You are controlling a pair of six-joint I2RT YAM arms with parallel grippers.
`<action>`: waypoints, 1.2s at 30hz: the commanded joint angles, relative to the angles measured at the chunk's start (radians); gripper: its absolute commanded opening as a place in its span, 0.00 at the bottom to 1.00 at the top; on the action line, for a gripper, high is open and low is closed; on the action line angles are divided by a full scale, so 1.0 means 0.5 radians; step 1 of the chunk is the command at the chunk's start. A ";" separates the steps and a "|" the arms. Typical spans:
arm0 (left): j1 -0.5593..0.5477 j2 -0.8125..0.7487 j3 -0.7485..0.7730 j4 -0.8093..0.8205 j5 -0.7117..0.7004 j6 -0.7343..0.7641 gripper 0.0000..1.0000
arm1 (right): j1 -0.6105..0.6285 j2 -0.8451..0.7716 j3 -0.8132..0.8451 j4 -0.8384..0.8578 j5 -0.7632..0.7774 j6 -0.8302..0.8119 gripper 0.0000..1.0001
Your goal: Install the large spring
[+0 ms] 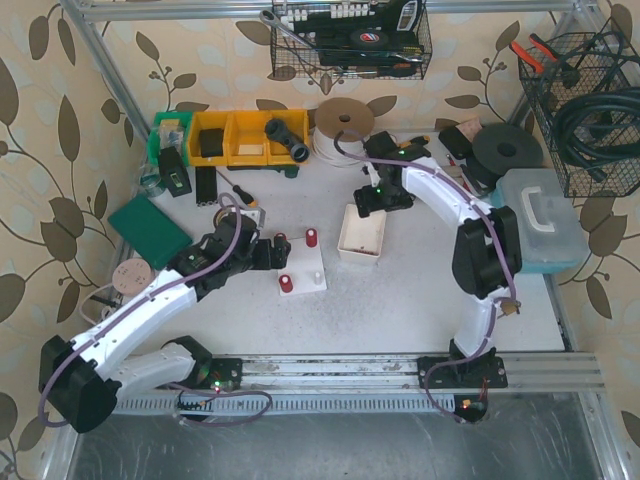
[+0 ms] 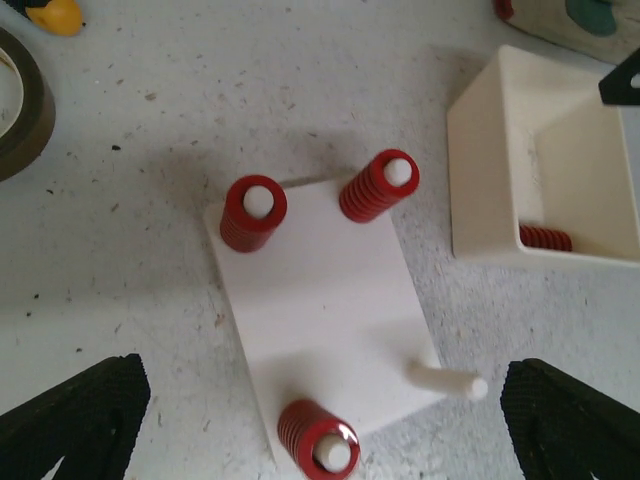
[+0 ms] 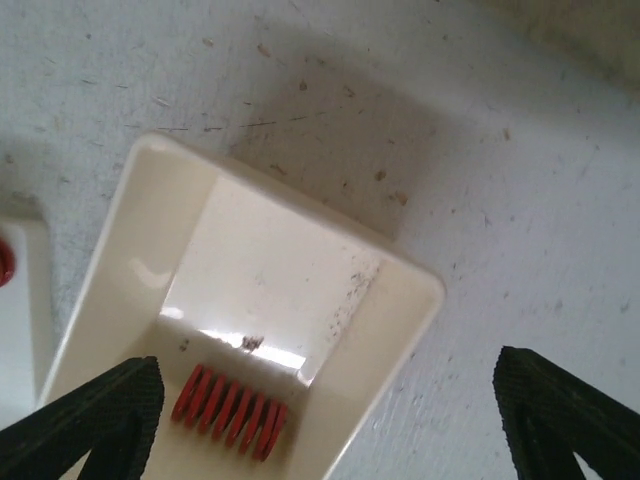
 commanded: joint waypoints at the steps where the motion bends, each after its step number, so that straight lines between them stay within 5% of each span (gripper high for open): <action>1: 0.042 0.075 0.040 0.216 0.063 -0.037 0.98 | -0.014 0.149 0.149 -0.182 0.120 -0.152 0.91; 8: 0.095 -0.089 -0.110 0.333 0.069 -0.087 0.98 | -0.074 0.243 0.185 -0.205 0.124 -0.240 0.99; 21: 0.179 -0.055 -0.143 0.371 0.153 -0.124 0.97 | -0.178 0.441 0.339 -0.240 0.237 -0.247 0.99; 36: 0.198 -0.056 -0.158 0.391 0.175 -0.130 0.97 | -0.313 0.028 -0.291 -0.076 0.218 -0.036 0.96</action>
